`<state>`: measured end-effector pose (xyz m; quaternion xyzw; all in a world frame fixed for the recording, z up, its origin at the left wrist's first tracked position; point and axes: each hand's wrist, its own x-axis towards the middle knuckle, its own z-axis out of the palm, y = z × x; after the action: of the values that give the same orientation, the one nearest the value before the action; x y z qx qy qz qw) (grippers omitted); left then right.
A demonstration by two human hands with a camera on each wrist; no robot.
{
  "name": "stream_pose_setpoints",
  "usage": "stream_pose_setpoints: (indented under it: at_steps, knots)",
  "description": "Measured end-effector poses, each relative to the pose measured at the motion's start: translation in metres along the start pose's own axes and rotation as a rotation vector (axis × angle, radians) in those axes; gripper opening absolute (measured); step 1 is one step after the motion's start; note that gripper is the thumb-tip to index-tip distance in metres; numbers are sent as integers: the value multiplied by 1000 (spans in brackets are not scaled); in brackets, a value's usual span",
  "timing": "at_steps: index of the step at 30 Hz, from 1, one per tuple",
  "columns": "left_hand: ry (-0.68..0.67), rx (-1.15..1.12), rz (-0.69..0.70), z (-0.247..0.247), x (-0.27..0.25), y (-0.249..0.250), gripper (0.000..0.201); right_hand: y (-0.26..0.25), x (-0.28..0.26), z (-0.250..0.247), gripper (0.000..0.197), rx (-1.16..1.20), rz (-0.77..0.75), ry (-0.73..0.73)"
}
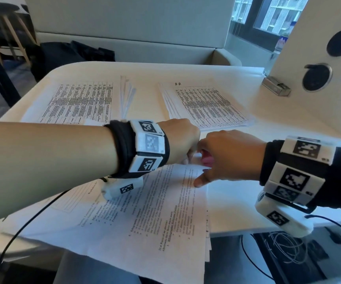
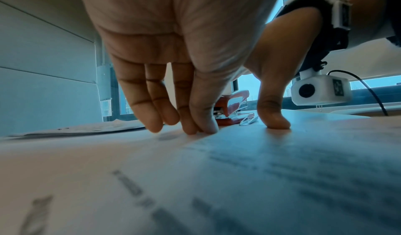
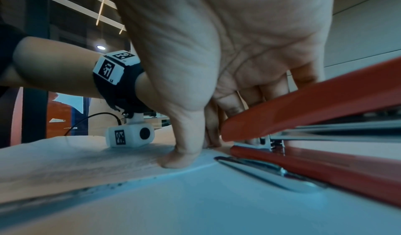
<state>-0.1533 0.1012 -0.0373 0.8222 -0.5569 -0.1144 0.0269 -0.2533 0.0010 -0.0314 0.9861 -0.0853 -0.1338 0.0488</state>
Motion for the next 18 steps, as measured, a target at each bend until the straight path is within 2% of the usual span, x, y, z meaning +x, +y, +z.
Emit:
stream_pose_setpoints:
  at_steps: [12,16,18]
  knots:
    - [18,112,70,2,1,-1,10,1,0,0,63,-14,-9,7]
    - [32,187,73,8,2,-2,19,1,2,2,63,-24,-5,13]
    - [20,224,72,11,3,-2,11,0,1,1,64,-28,1,1]
